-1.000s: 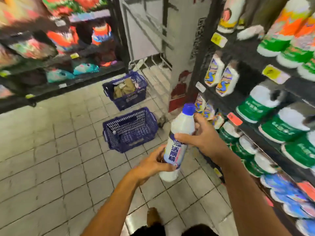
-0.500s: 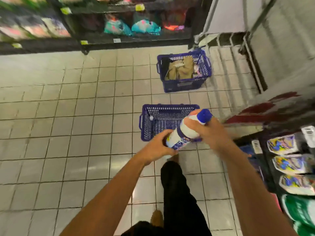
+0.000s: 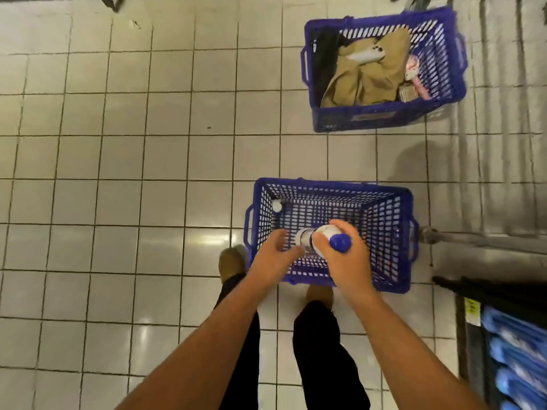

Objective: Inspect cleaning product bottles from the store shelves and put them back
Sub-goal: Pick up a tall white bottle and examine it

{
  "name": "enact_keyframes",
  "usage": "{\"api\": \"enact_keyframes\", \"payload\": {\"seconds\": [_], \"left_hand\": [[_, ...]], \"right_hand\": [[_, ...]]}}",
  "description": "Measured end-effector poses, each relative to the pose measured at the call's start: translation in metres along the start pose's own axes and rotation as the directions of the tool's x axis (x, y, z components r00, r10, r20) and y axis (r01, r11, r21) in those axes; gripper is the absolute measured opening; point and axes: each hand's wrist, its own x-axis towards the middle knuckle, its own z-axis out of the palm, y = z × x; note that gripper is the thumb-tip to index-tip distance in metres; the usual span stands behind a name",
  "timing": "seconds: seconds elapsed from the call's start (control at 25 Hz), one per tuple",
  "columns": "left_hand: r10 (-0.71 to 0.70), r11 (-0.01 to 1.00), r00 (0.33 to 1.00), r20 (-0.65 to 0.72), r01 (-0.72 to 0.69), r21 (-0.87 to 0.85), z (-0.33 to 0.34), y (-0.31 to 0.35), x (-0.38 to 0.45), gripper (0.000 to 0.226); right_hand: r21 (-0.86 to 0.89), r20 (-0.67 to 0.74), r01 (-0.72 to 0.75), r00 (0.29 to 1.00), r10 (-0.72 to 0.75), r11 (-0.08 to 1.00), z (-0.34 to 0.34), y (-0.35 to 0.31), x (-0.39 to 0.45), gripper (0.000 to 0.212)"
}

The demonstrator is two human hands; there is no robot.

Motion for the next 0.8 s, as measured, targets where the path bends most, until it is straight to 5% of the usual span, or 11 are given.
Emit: {"api": "enact_keyframes", "payload": {"seconds": [0.2, 0.4, 0.8], "left_hand": [[-0.219, 0.976, 0.976, 0.020, 0.219, -0.016, -0.018, -0.060, 0.140, 0.028], [-0.363, 0.931, 0.931, 0.042, 0.364, -0.030, -0.032, -0.112, 0.226, 0.024], [-0.431, 0.901, 0.896, 0.103, 0.434, -0.005, -0.027, -0.126, 0.268, 0.014]], "right_hand": [[-0.031, -0.148, -0.060, 0.987, 0.055, 0.998, 0.073, 0.097, 0.119, 0.032], [-0.078, -0.132, -0.076, 0.989, 0.065, 0.994, 0.124, 0.179, 0.205, 0.047], [-0.059, -0.125, 0.020, 0.992, -0.027, 0.998, 0.161, 0.201, 0.258, 0.042]]}}
